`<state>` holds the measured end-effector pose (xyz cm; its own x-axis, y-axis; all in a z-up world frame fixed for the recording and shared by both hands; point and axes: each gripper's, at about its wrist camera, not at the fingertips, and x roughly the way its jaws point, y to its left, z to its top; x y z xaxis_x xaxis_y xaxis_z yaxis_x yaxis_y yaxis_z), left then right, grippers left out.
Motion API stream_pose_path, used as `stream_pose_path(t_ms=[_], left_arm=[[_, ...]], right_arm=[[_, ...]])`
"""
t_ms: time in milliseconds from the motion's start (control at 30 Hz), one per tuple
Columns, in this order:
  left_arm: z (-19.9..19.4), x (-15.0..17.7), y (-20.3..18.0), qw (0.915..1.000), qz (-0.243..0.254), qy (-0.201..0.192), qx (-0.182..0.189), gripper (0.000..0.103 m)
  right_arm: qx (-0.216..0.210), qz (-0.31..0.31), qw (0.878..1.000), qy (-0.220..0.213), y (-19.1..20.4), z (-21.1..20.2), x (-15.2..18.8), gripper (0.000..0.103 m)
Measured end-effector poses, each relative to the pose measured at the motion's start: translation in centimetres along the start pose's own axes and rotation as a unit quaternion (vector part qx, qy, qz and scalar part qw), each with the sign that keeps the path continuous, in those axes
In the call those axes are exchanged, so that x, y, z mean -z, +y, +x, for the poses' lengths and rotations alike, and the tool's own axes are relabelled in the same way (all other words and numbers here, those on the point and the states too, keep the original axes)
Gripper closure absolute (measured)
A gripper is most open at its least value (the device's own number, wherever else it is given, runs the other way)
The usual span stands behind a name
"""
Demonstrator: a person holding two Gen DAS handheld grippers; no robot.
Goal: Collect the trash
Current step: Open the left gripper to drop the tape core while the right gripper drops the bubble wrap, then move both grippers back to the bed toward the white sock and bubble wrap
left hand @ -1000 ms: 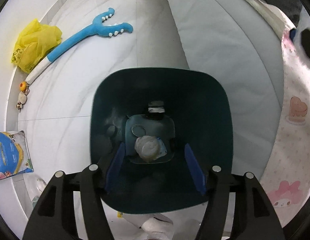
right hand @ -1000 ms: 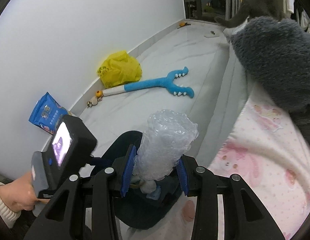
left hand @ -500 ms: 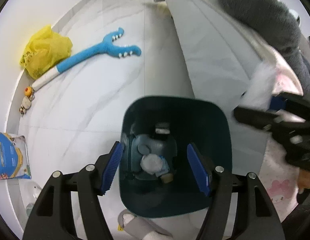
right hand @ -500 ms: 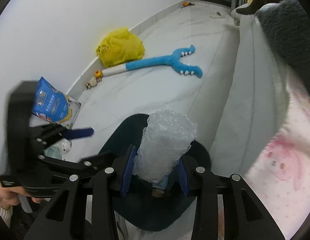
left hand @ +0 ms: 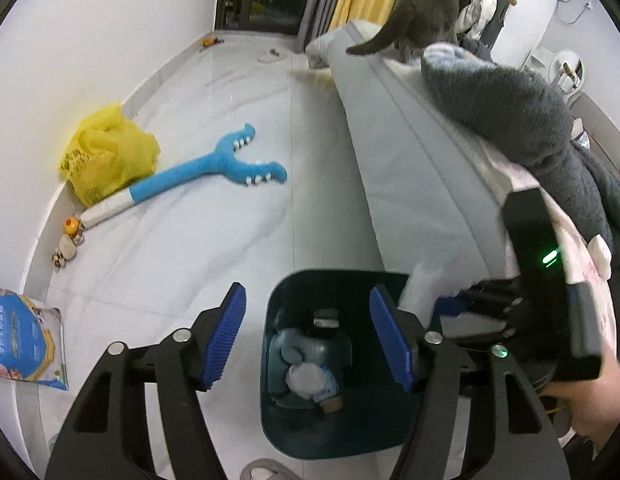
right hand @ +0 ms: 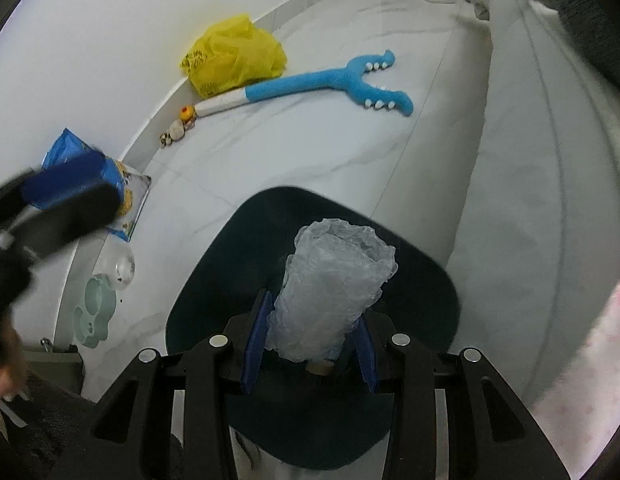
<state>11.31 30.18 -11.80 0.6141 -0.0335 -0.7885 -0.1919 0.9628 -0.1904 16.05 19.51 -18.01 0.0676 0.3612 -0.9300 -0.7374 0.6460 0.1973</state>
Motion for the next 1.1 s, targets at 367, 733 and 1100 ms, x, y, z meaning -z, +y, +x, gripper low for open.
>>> stream_pose_path(t_ms=[367, 733, 1100], left_arm=[[-4.5, -1.8, -0.6, 0.9953, 0.012, -0.095, 0.013, 0.04], [-7.1, -3.1, -2.9, 0.989, 0.026, -0.142, 0.029, 0.04], [-7.6, -3.6, -5.4, 0.9849, 0.038, -0.164, 0.041, 0.039]], right_arm=[[-0.004, 0.008, 0.999, 0.046, 0.3, 2.7, 1.1, 0.062], [-0.002, 0.012, 0.997, 0.071, 0.4, 3.1, 2.3, 0.039], [-0.013, 0.018, 0.999, 0.035, -0.3, -0.2, 2.7, 0.028]])
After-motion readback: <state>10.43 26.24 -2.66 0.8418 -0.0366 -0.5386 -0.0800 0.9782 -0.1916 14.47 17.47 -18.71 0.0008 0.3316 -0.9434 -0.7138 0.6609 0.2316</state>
